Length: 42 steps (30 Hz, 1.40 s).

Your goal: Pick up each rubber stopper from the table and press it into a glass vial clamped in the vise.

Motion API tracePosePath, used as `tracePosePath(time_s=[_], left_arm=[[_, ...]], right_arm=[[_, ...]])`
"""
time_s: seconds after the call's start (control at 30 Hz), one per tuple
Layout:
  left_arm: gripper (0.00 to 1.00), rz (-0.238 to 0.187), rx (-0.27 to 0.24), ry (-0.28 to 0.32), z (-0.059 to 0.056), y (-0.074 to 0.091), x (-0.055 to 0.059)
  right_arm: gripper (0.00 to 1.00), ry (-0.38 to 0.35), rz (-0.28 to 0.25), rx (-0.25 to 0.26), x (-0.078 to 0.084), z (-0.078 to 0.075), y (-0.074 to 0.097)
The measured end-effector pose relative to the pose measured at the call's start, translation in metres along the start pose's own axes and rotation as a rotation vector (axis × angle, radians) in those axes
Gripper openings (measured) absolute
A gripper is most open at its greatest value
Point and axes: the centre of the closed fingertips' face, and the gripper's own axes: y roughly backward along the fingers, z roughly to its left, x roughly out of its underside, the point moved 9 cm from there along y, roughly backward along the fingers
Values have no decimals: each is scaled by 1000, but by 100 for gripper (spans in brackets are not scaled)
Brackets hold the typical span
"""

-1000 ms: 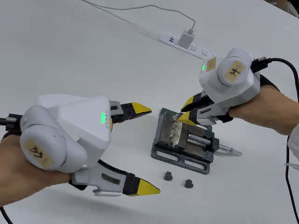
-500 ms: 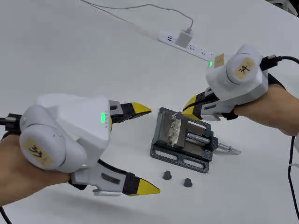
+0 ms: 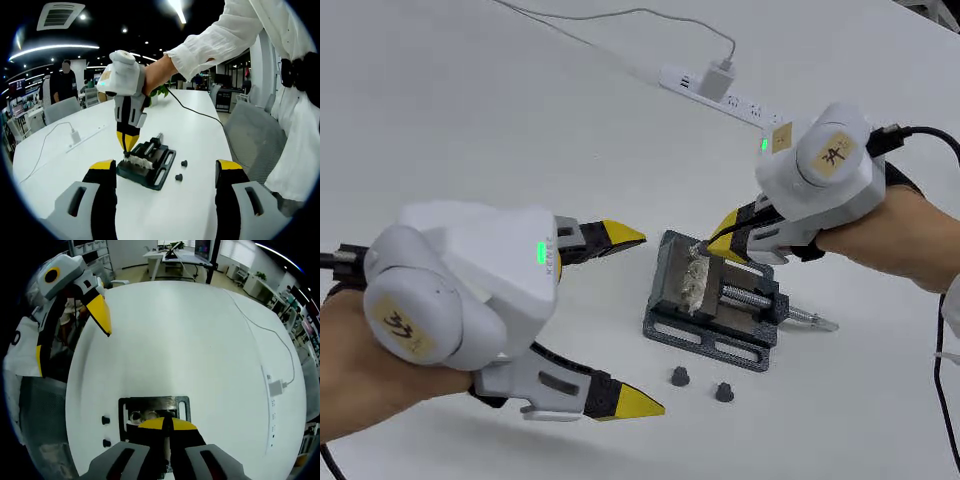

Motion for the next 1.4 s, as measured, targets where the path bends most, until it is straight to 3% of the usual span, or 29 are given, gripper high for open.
tracePosePath(time_s=[0.53, 0.83, 1.4], left_arm=[[79, -10, -4, 2, 2, 0, -1], [78, -13, -7, 3, 2, -1, -1], [78, -20, -1, -2, 3, -3, -3]], right_arm=[[0, 69, 22, 9, -2, -1, -4], [0, 75, 41, 5, -7, 4, -3], [0, 90, 74, -12, -11, -4, -8]])
